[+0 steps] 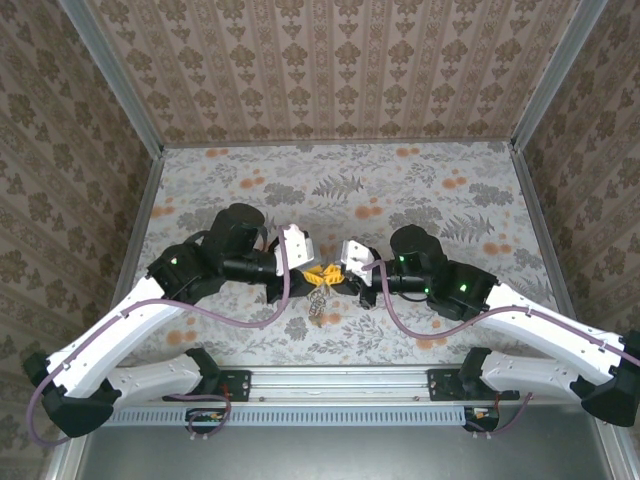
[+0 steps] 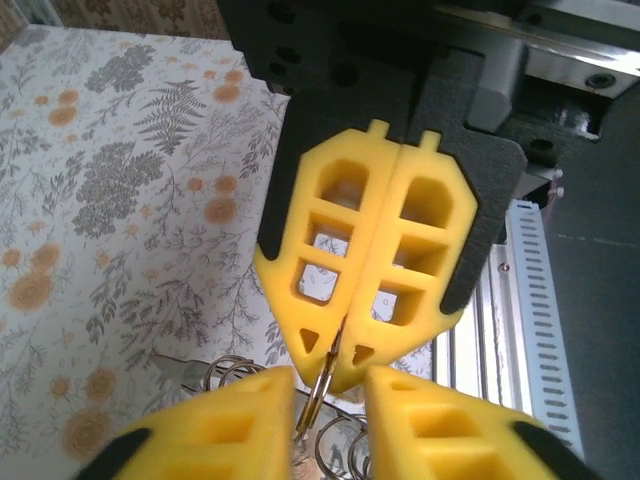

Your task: Put the keys on the keyring

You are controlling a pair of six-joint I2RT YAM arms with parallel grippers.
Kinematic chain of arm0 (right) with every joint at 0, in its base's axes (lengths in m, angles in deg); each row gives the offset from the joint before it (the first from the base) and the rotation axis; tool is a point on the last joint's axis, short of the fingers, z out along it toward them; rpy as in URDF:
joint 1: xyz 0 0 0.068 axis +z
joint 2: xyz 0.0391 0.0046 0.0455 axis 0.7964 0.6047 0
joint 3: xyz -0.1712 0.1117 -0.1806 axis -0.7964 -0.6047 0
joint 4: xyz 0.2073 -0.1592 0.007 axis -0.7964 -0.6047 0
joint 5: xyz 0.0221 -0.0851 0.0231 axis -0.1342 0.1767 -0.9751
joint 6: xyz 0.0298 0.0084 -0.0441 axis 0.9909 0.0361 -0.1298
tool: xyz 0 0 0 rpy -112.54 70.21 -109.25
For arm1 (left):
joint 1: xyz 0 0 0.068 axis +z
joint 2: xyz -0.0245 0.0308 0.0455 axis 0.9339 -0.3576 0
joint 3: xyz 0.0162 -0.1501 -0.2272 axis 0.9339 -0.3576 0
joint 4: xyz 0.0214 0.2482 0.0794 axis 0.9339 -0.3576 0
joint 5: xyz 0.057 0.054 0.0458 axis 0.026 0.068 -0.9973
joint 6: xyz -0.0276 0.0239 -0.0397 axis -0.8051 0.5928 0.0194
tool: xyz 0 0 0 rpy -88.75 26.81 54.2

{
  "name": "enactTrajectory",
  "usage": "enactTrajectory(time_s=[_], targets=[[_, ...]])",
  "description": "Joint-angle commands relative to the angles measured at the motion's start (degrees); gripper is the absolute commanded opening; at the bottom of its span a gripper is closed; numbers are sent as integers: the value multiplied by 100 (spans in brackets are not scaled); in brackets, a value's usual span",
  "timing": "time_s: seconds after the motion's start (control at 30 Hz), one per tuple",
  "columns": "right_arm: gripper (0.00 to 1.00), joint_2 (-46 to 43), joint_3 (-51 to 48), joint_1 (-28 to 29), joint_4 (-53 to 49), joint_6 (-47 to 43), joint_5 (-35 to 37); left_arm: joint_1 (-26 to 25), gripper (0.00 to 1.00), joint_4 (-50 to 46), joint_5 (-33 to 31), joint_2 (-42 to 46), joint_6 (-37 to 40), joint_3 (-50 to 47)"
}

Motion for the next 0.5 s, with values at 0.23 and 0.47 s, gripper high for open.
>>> enactTrajectory(time_s=[0.23, 0.47], targets=[[0, -154, 127, 23, 387, -74, -358, -49, 0, -44, 1, 3, 226, 0], [4, -221, 24, 17, 481, -21, -410, -8, 0, 270, 220, 174, 200, -184]])
